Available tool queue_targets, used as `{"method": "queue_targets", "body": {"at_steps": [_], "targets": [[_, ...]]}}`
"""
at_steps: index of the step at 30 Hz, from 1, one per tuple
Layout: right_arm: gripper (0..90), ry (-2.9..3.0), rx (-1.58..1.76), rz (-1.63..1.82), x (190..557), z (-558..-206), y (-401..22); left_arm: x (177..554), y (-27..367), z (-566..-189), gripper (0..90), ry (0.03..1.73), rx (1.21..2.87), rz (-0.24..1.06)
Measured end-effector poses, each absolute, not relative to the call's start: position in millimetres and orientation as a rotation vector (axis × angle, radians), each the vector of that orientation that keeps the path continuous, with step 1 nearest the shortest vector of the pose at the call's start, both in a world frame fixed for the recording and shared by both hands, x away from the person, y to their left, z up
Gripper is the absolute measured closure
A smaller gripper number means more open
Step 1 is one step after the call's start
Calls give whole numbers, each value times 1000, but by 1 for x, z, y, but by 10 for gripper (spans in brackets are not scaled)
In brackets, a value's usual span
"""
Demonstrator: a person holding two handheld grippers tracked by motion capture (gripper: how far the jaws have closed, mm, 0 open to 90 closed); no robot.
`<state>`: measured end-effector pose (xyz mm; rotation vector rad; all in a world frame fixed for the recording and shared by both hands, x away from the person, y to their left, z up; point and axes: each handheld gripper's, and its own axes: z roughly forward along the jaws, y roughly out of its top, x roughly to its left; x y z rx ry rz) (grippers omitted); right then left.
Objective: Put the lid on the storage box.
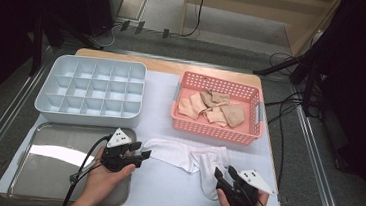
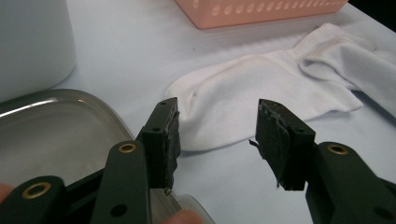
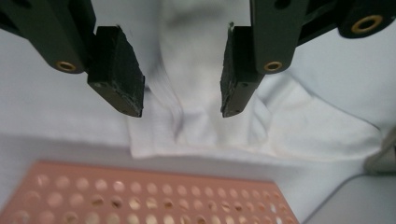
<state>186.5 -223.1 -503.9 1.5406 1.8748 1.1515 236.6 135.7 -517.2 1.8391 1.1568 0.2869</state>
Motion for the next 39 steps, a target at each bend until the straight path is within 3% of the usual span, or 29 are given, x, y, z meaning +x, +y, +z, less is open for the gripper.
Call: {"method": "queue_targets", "body": {"at_steps": [5, 9, 10, 12, 14, 25, 32, 39], "targets": [[477, 1894, 1604, 1064, 171, -515, -228, 235, 135, -516, 512, 1146, 1840, 285], [551, 1908, 1652, 1033, 171, -521, -229, 235, 134, -517, 516, 1143, 1841, 281], [674, 1937, 1659, 1053, 171, -524, -229, 235, 133, -517, 517, 1144, 1842, 282], [790, 1954, 1656, 1081, 171, -522, -228, 235, 133, -517, 526, 1139, 1845, 285], [845, 1947, 1648, 1089, 169, -519, -228, 235, 133, -517, 534, 1138, 1842, 287], [865, 1890, 1563, 1270, 166, -494, -213, 234, 133, -515, 534, 1129, 1836, 280], [858, 1990, 1394, 1319, 194, -474, -150, 232, 132, -516, 543, 1100, 1860, 269], [857, 2053, 1384, 1350, 225, -479, -116, 230, 128, -518, 531, 1056, 1879, 249]]}}
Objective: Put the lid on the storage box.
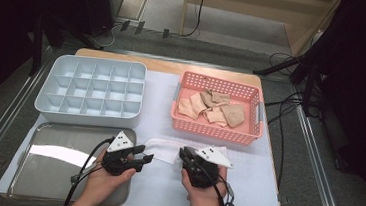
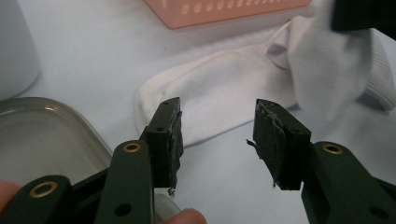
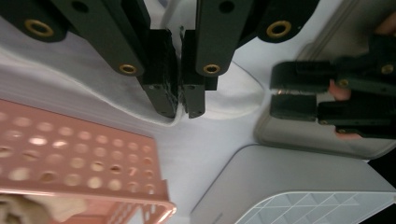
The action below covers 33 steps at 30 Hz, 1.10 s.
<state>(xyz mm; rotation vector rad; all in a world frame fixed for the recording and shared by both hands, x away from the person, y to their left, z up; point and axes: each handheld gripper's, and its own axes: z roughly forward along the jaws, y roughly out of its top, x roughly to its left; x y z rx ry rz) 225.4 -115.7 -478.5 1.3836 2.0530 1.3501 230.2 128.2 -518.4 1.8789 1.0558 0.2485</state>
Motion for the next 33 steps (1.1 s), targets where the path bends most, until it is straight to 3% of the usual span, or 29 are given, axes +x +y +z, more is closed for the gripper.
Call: {"method": "queue_targets", "body": {"at_steps": [5, 9, 14, 20, 27, 30, 33], "targets": [[725, 2170, 1344, 1324, 257, -491, -97, 228, 123, -519, 524, 1045, 1905, 243], [634, 2137, 1418, 1475, 269, -487, -111, 229, 124, -519, 516, 1045, 1901, 233], [617, 2013, 1429, 1513, 249, -472, -154, 229, 121, -522, 515, 1048, 1904, 230], [606, 1946, 1483, 1404, 223, -483, -199, 226, 113, -521, 498, 1011, 1912, 225], [469, 1879, 1671, 1280, 189, -503, -239, 232, 101, -519, 555, 1023, 1917, 247], [480, 1914, 1759, 1224, 188, -518, -240, 235, 101, -518, 664, 1035, 1877, 244], [662, 1939, 1793, 1215, 191, -525, -238, 238, 97, -519, 777, 1036, 1905, 250]]}}
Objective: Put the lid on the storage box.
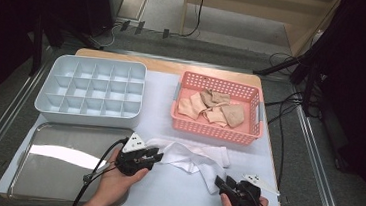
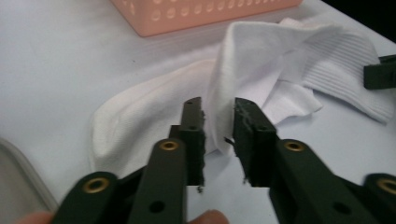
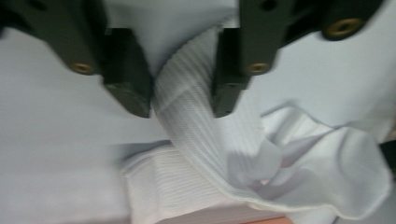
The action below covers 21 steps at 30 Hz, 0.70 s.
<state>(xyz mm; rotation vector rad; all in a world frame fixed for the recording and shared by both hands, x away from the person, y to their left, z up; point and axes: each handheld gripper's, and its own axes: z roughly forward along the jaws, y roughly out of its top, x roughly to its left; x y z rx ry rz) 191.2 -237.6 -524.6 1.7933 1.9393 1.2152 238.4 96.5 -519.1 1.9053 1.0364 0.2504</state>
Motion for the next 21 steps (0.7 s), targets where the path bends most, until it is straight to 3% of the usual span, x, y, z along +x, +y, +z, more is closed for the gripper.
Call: {"method": "queue_targets", "body": {"at_steps": [1, 4, 11, 21], "targets": [[723, 1947, 1794, 1234, 193, -524, -238, 239, 96, -519, 816, 1032, 1921, 253], [797, 1931, 1778, 1253, 194, -521, -237, 239, 99, -518, 896, 1042, 1905, 229], [801, 1878, 1630, 1371, 187, -495, -244, 235, 113, -507, 900, 1025, 1873, 234], [785, 2039, 1544, 1434, 179, -456, -260, 237, 143, -492, 900, 1001, 1935, 88]]}}
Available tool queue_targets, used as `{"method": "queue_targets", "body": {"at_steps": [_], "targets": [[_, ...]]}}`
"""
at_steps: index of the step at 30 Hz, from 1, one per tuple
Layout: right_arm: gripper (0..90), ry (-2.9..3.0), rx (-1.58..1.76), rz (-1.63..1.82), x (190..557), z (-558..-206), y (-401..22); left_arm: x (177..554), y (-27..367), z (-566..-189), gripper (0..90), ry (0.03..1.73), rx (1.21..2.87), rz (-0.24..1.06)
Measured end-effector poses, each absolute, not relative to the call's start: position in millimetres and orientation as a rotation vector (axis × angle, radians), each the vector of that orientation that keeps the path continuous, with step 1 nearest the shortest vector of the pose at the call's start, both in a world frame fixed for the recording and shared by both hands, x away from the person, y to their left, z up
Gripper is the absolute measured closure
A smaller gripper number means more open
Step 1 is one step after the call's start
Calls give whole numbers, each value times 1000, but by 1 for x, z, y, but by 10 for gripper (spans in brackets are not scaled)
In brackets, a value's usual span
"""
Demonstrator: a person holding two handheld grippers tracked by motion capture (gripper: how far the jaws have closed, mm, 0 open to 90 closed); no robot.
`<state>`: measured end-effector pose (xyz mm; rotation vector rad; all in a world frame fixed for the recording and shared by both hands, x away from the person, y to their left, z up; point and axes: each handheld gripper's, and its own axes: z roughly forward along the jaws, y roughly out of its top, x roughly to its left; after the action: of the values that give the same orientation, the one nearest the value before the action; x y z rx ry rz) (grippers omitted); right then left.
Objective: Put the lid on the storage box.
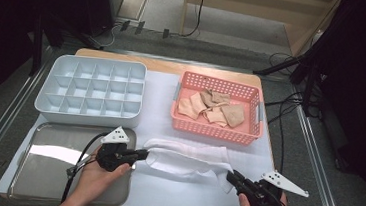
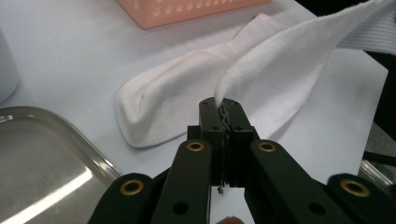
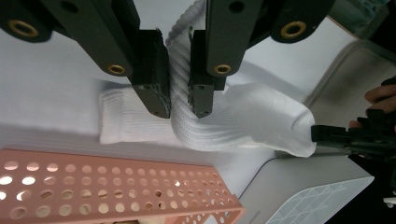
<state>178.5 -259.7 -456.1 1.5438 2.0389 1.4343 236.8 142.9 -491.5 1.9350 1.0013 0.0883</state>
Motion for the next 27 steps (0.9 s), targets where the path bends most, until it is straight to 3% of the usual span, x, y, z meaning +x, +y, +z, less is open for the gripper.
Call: {"method": "queue_targets", "body": {"at_steps": [8, 9, 12, 16, 20, 22, 24, 27], "targets": [[723, 2013, 1603, 1315, 220, -485, -254, 253, 137, -506, 886, 1110, 1949, 185], [649, 1963, 1604, 1311, 234, -494, -253, 257, 137, -509, 884, 1129, 1950, 194], [632, 1899, 1630, 1299, 250, -505, -258, 262, 140, -511, 874, 1171, 1914, 210], [674, 1846, 1689, 1265, 248, -510, -268, 261, 138, -513, 798, 1159, 1937, 232], [644, 1906, 1721, 1221, 249, -521, -265, 262, 136, -518, 699, 1181, 1952, 244], [659, 1926, 1726, 1197, 250, -524, -262, 261, 134, -520, 693, 1185, 1966, 247], [830, 1950, 1712, 1157, 251, -526, -256, 260, 132, -519, 727, 1172, 1976, 238], [886, 1966, 1713, 1145, 249, -523, -258, 260, 134, -519, 800, 1164, 1977, 224]]}}
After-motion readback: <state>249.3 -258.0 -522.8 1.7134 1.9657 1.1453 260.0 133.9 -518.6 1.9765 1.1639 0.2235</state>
